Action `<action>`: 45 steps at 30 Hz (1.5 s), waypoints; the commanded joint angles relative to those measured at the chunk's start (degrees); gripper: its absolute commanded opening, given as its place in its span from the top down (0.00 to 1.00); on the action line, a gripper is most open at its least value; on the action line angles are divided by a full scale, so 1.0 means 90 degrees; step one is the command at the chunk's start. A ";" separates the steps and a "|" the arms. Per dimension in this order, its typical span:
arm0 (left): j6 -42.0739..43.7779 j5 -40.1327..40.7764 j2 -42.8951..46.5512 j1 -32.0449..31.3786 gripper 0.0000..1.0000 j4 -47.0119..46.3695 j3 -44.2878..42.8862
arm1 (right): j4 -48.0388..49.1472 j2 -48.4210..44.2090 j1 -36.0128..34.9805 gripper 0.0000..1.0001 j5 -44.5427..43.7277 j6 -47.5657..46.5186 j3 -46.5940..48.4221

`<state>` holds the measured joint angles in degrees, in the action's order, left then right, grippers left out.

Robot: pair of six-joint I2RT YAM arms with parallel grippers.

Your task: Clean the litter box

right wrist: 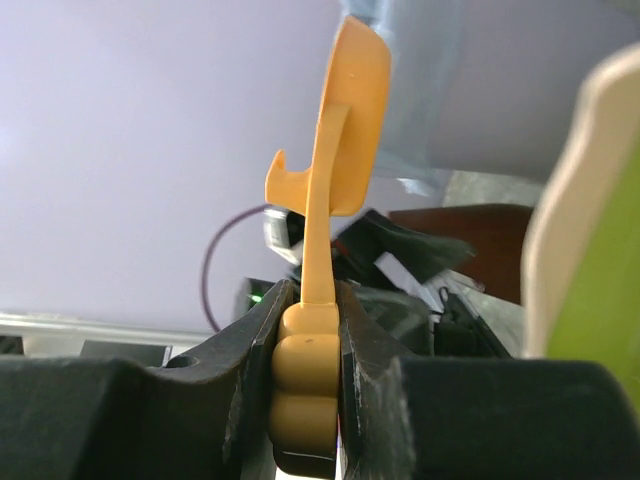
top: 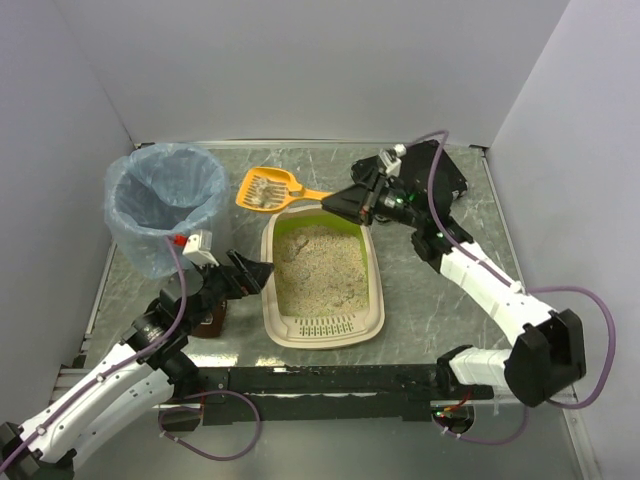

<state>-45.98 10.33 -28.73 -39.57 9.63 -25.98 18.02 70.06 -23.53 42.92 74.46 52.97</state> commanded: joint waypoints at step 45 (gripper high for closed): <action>-0.0194 -0.0327 -0.0246 -0.0056 0.01 -0.0904 0.0259 | -0.3575 0.4804 -0.3195 1.00 -0.2014 -1.0281 0.8139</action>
<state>-46.46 7.68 -32.21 -39.83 3.84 -23.97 -19.35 120.01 -50.41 27.59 -3.40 127.96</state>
